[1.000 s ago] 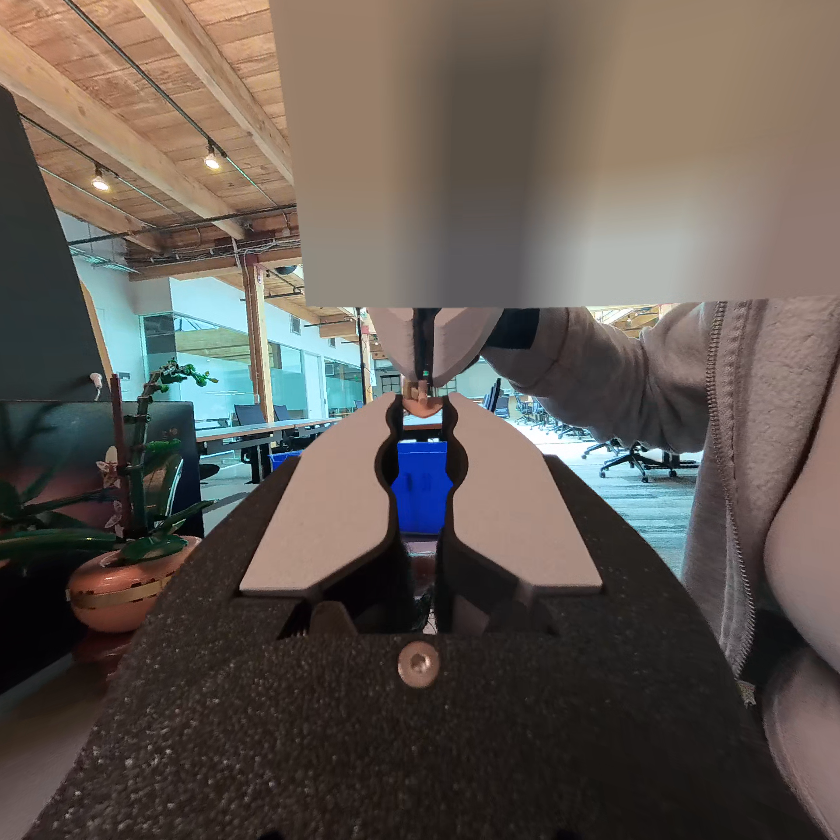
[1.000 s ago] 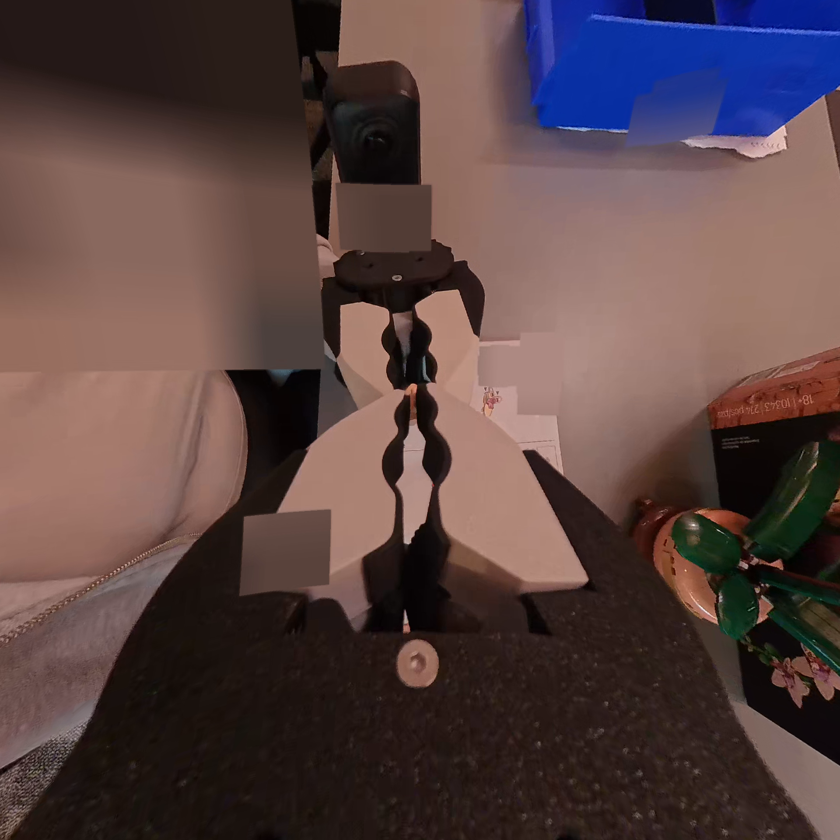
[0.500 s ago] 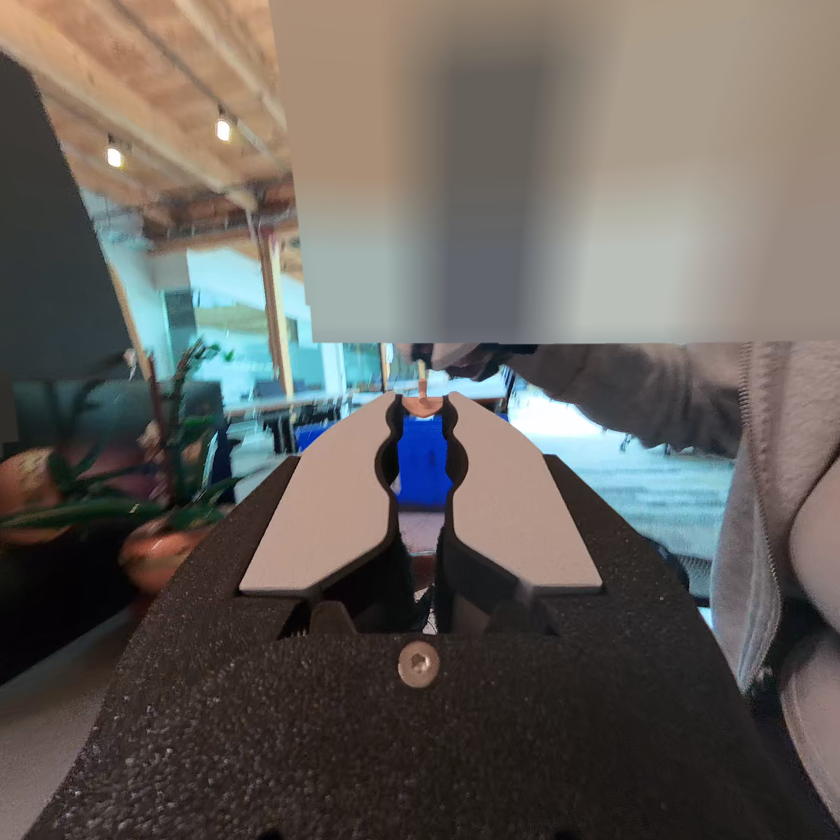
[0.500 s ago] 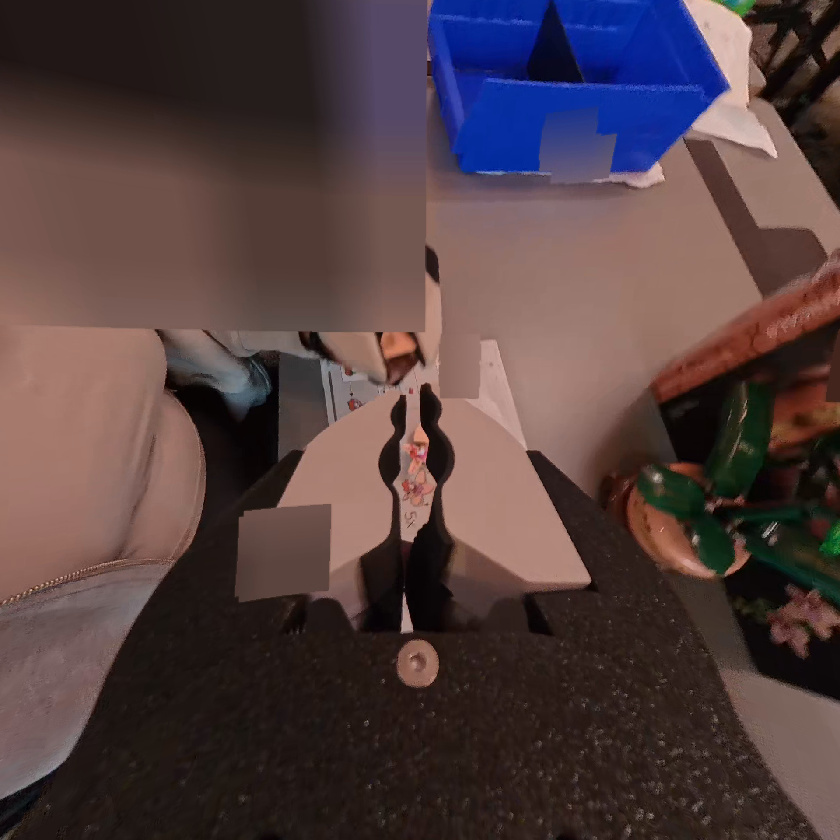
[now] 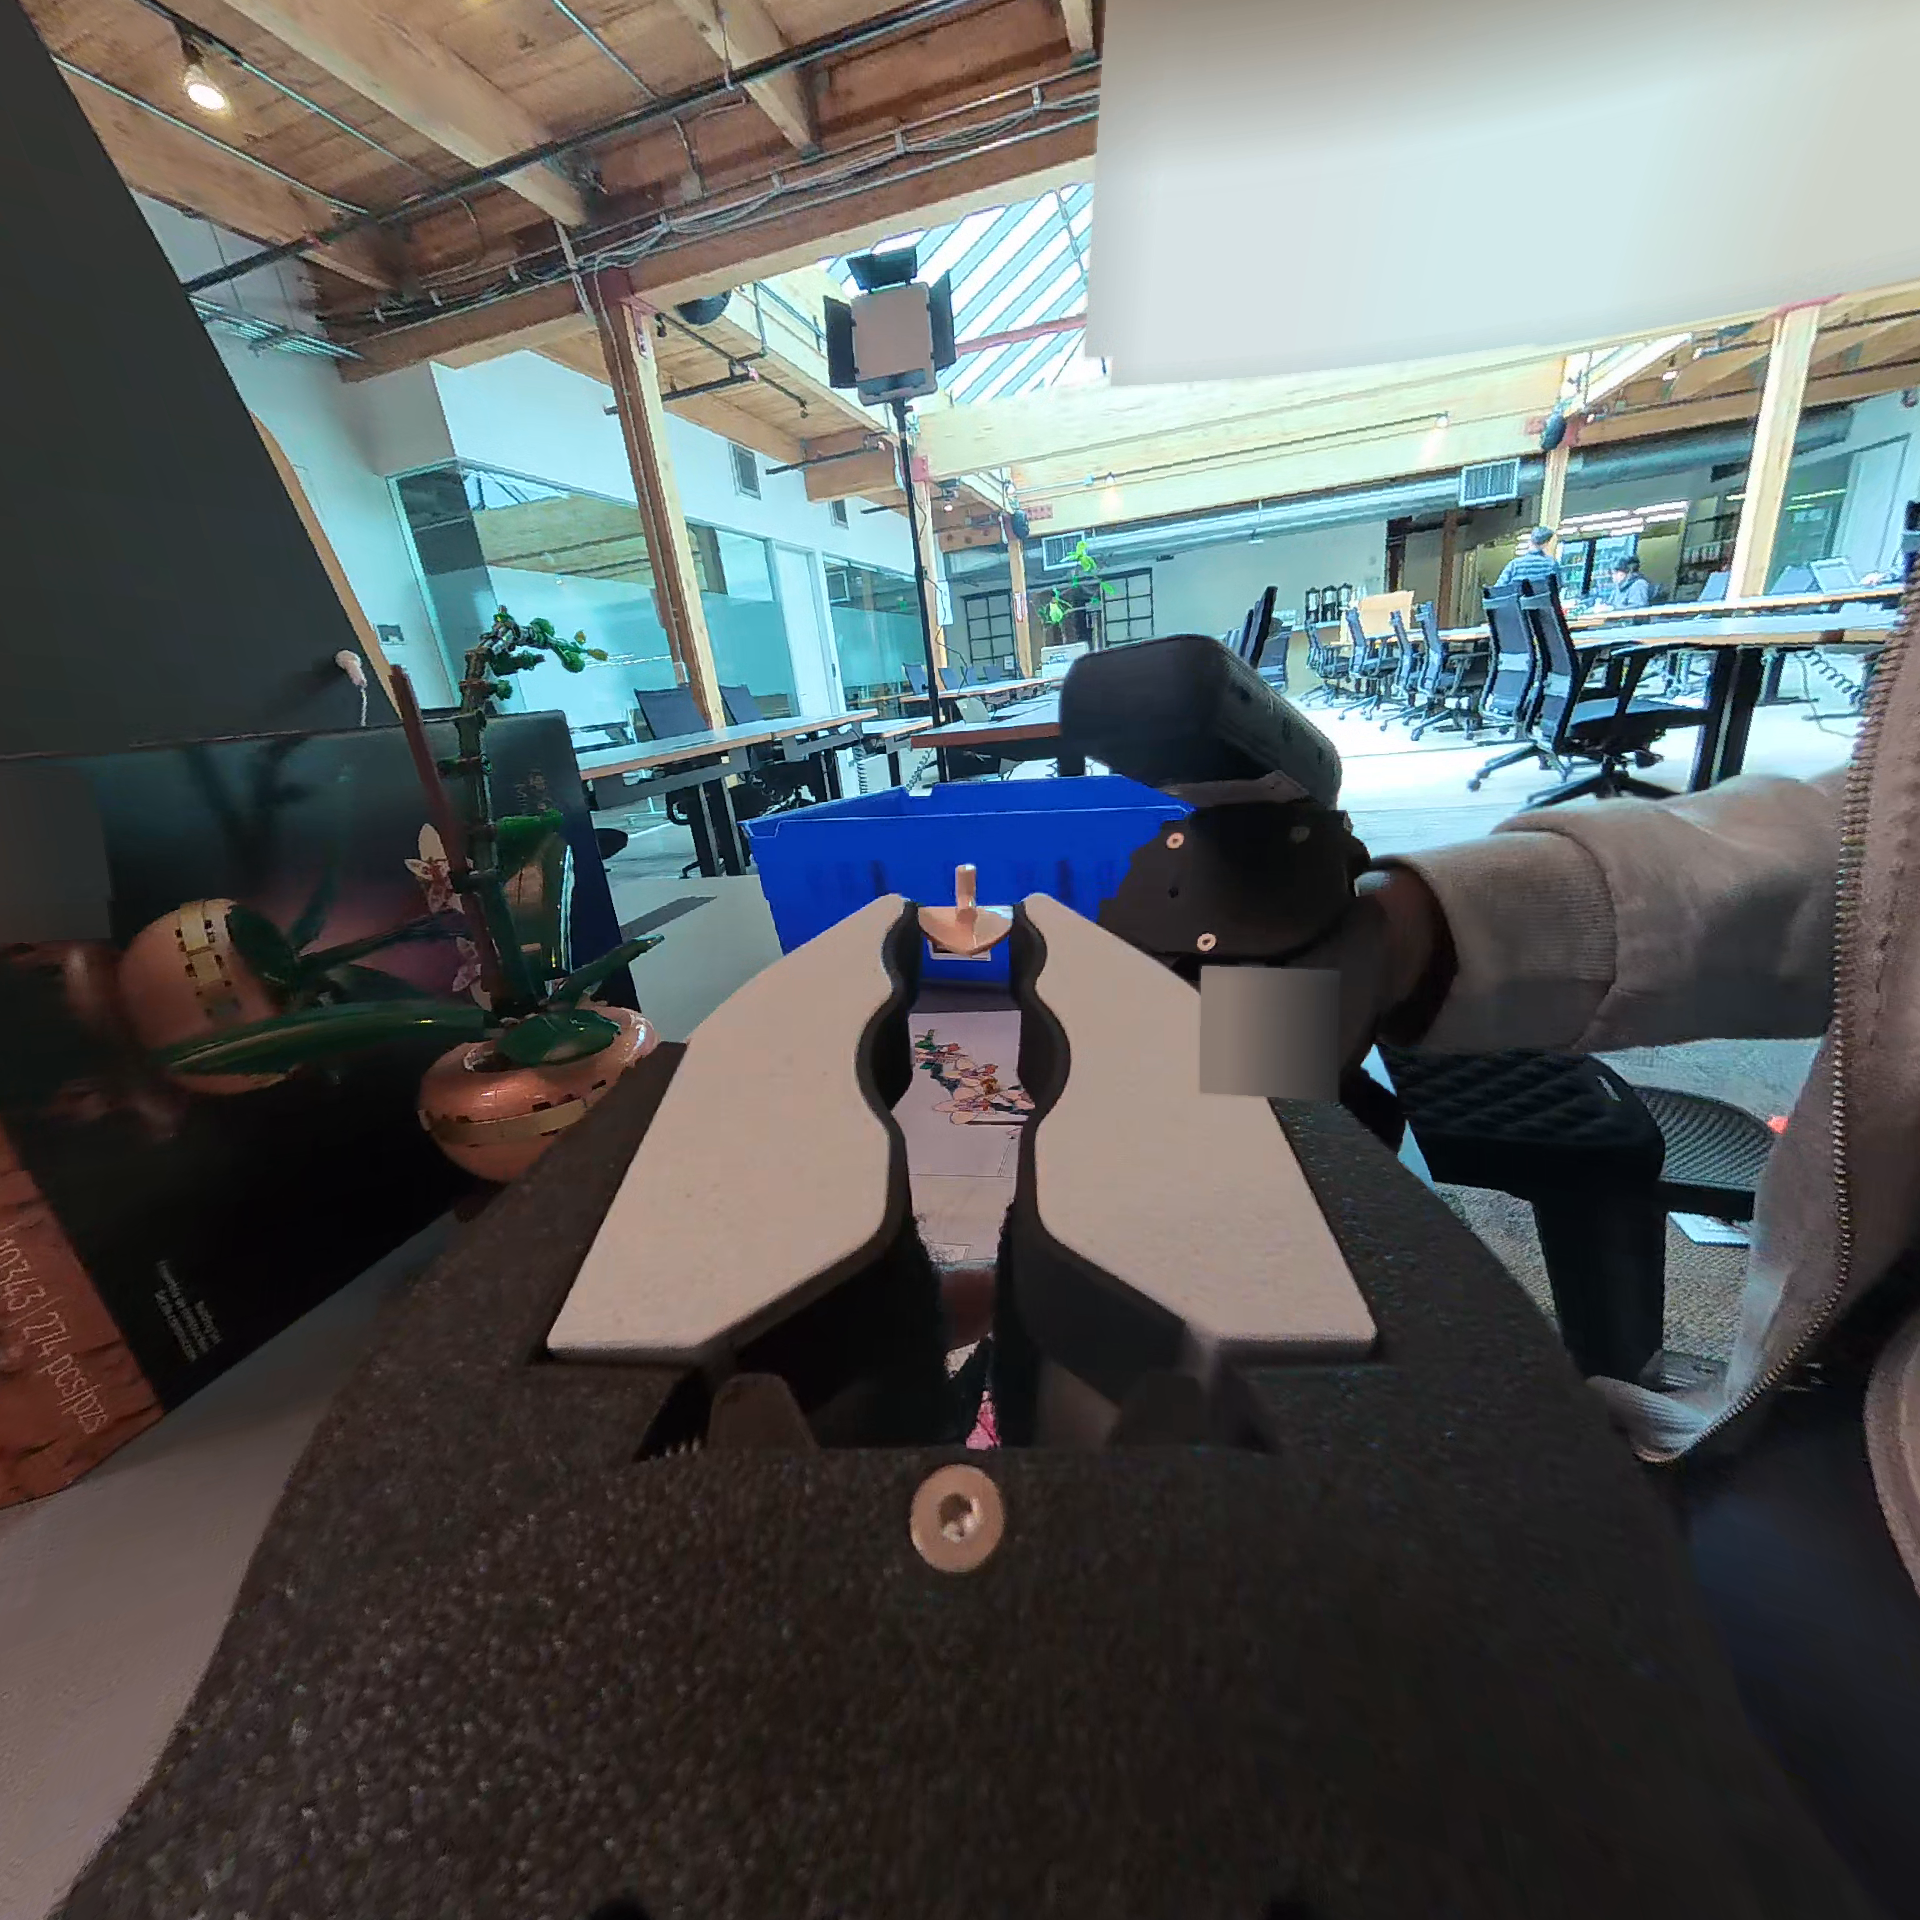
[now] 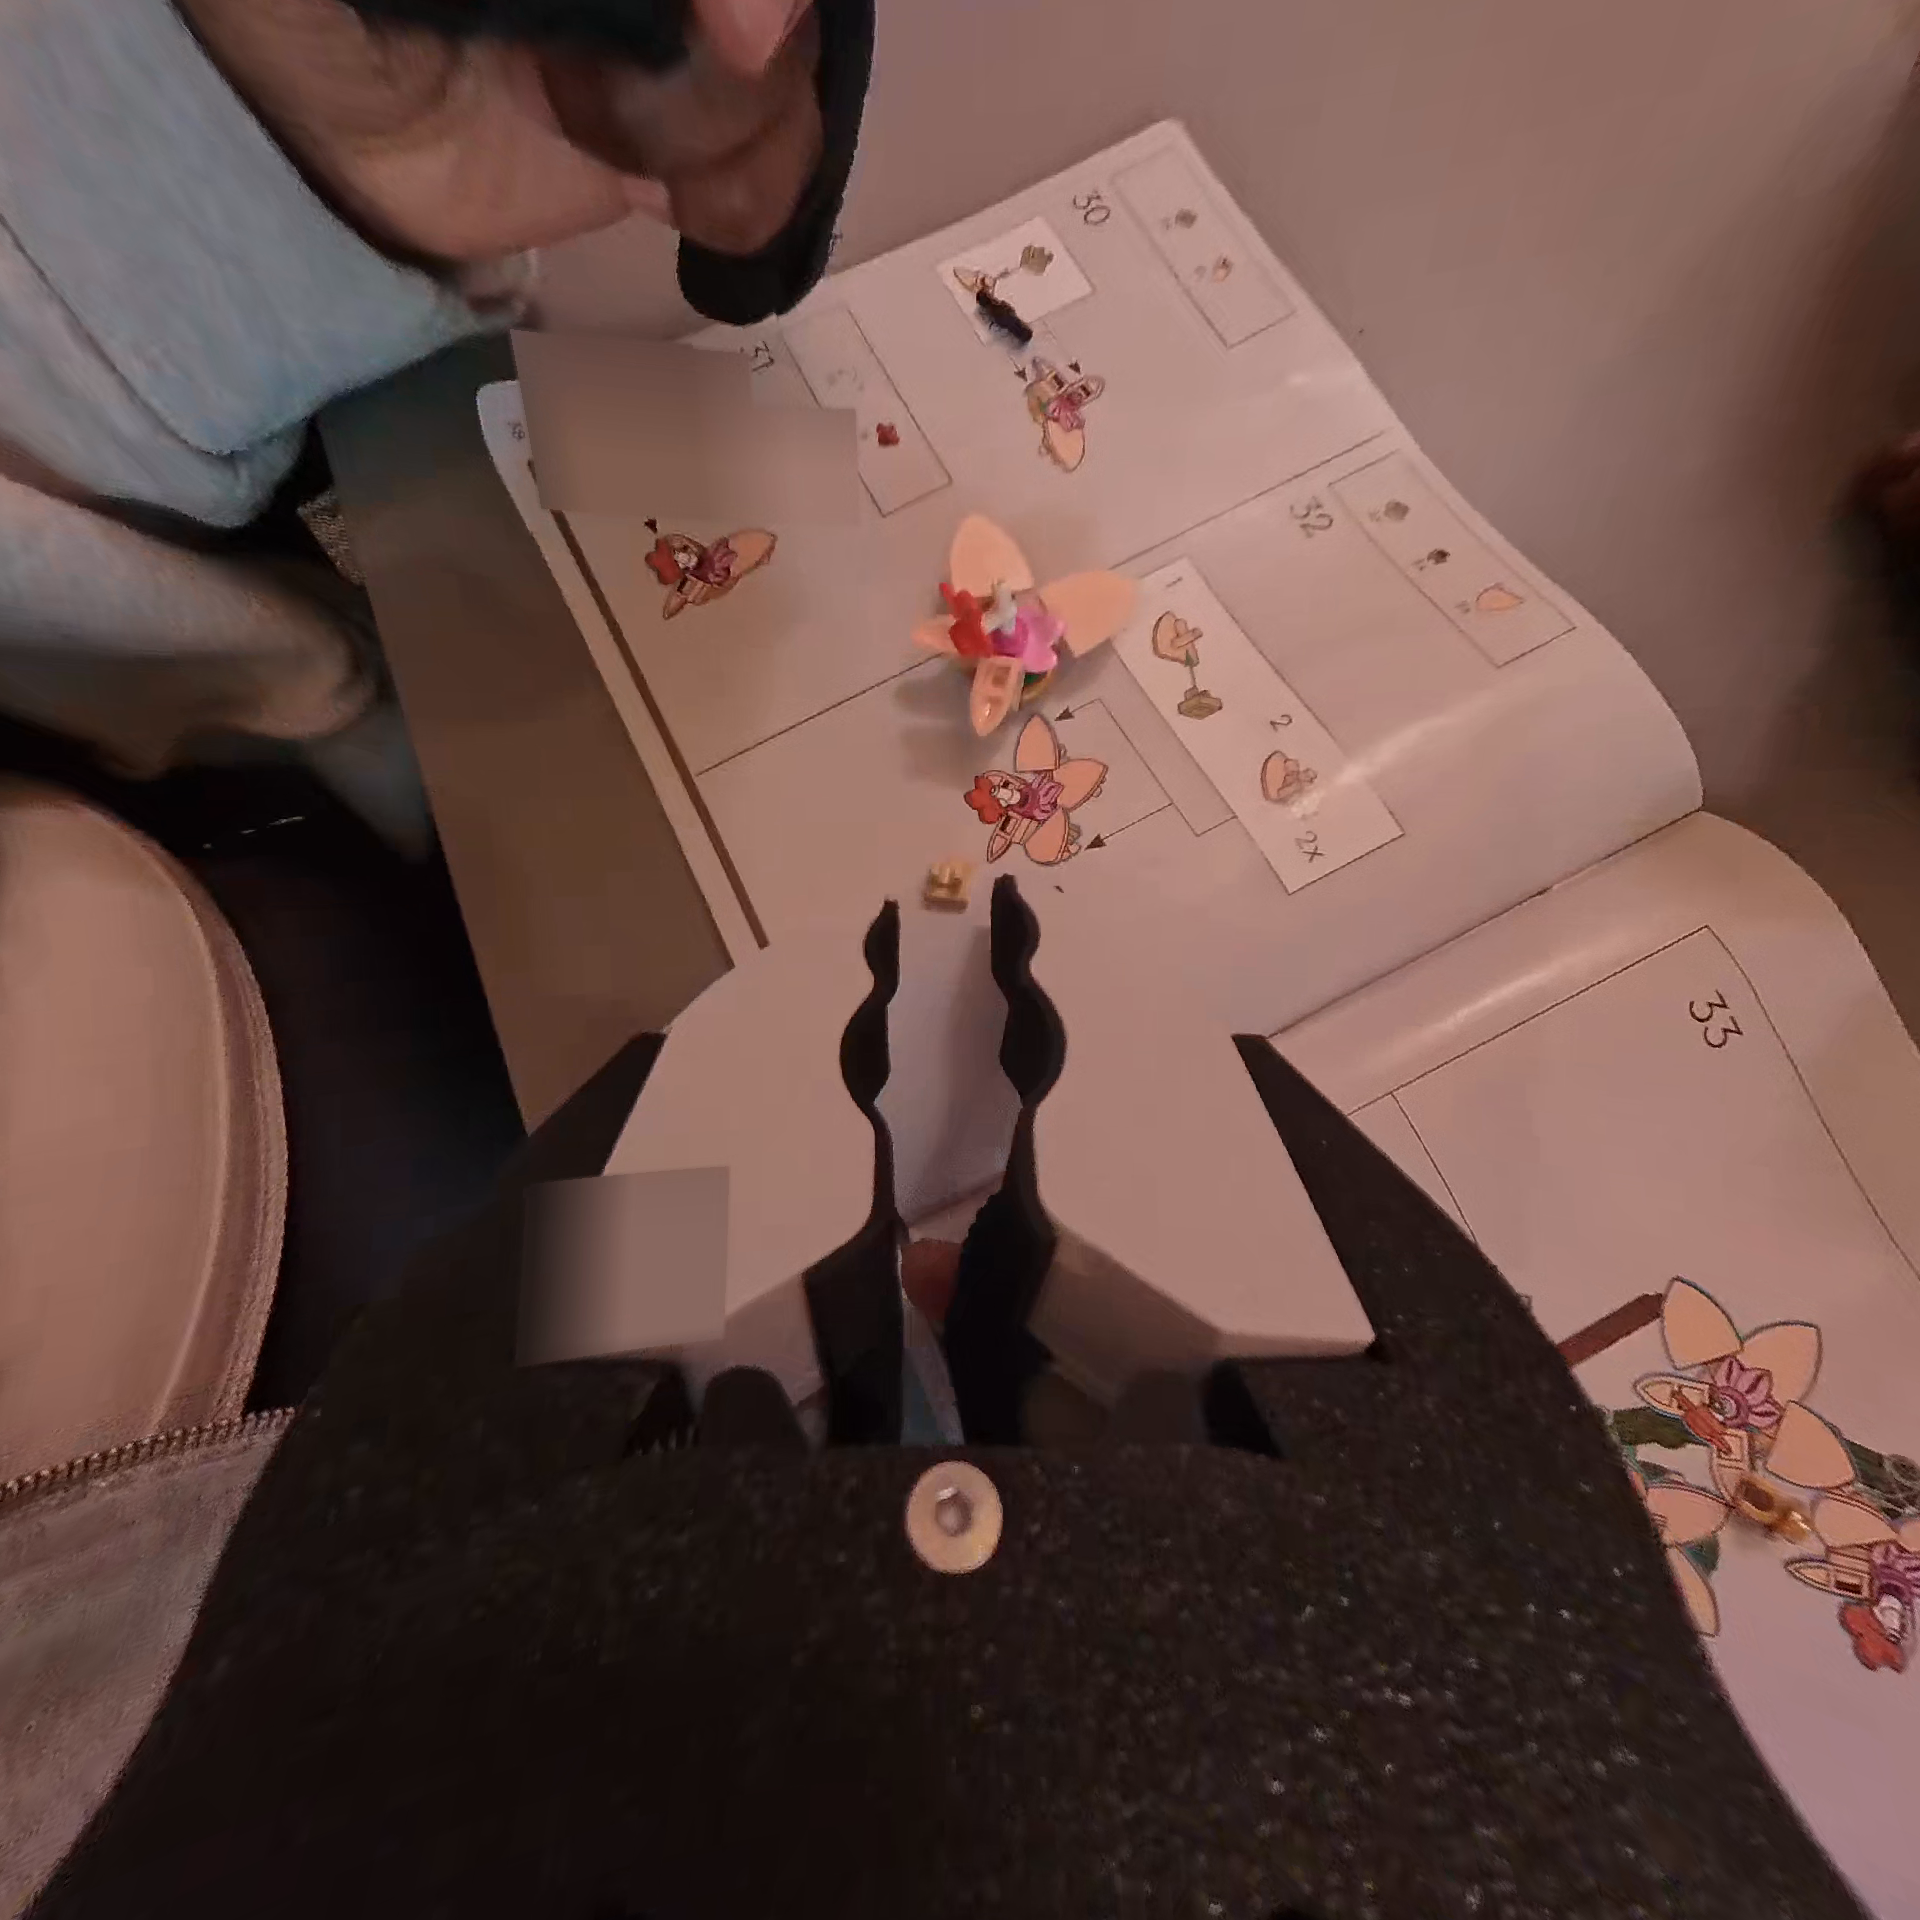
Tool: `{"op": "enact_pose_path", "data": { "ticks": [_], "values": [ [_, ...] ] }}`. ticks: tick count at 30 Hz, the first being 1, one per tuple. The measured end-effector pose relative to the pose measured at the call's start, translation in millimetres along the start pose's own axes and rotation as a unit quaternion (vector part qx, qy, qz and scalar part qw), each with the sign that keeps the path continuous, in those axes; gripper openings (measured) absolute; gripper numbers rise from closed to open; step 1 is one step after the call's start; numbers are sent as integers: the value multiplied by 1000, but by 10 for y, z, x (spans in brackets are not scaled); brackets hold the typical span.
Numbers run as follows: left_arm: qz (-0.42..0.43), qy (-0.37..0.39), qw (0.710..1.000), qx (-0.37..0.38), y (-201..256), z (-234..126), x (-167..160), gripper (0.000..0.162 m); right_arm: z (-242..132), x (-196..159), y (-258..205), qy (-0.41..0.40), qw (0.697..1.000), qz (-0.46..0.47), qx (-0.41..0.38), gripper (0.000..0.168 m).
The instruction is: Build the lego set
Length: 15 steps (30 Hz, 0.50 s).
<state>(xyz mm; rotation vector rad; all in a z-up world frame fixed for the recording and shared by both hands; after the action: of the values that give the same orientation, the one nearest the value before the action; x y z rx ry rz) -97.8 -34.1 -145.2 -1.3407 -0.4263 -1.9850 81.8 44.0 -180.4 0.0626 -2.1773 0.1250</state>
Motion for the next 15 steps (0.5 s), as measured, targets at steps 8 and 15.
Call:
{"op": "enact_pose_path", "data": {
  "ticks": [8, 15],
  "values": [
    [-4, -5, 1000, -8, 22, 3, -16, 15, 88, -74, 13, 6, 1000, 25, -2, 8],
    [-17, -35, 999, -22, 23, 23, -55, 16, -131, 326, 160, -37, 997, -54, 48, 6]
  ]
}}
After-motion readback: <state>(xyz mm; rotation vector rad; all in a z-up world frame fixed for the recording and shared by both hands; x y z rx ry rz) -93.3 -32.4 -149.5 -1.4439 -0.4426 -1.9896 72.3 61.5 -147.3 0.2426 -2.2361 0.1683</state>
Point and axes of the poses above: each gripper's, where its closed fingertips meet, z out along the fingers, x out of its top, y = z × x across the jaws, the point moved 10 cm from there along -z, back along the fingers, and after that the axes turned 10 degrees about y, right-handed, at the moved point
